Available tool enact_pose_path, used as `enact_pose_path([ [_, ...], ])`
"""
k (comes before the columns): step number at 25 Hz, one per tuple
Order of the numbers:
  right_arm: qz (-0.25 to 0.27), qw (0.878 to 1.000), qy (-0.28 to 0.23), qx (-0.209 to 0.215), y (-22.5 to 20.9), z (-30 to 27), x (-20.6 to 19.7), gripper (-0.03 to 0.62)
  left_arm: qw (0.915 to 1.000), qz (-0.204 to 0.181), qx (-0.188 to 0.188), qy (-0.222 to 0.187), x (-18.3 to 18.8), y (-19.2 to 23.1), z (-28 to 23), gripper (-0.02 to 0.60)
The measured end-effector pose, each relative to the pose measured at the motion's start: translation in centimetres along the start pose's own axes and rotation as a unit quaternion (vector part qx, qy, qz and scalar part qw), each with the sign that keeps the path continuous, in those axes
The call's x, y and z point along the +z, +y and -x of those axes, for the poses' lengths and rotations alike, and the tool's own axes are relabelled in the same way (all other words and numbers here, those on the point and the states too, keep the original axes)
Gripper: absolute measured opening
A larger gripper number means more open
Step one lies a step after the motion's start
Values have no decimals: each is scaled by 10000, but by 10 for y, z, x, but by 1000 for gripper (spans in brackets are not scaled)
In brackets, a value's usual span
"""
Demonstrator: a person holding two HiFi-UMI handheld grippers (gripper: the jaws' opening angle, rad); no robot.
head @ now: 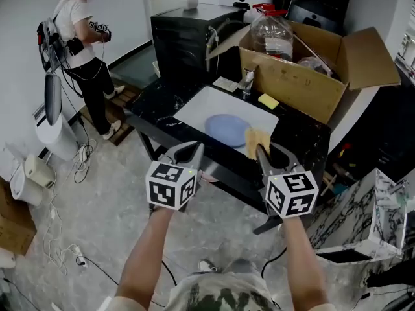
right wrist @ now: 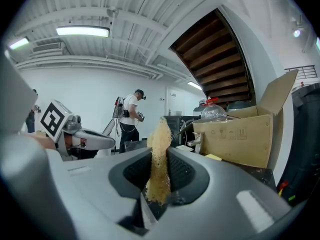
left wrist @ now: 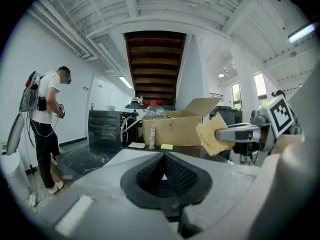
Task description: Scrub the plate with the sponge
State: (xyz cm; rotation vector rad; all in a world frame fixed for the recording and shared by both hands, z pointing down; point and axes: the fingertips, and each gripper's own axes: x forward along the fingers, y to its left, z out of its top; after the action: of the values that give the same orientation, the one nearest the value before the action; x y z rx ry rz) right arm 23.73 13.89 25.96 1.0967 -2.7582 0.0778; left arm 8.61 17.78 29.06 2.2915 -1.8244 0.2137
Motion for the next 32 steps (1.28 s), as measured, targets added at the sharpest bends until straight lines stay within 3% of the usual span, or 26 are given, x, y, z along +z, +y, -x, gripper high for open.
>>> enact_pose_path([
  [13,-16,9997,150,-211,-23,-54,-6,63,9995,-29,-231,190,-5,39,-57,-2],
  [21,-106,9988,230,-415,-67,-125,-9,63,9985,-84,-408,369,-4,81,-141,-2],
  [32,-415,9959,312,-745,-149,-220,-2,63,9958,-186,-718,532,26,128,-264,-2],
])
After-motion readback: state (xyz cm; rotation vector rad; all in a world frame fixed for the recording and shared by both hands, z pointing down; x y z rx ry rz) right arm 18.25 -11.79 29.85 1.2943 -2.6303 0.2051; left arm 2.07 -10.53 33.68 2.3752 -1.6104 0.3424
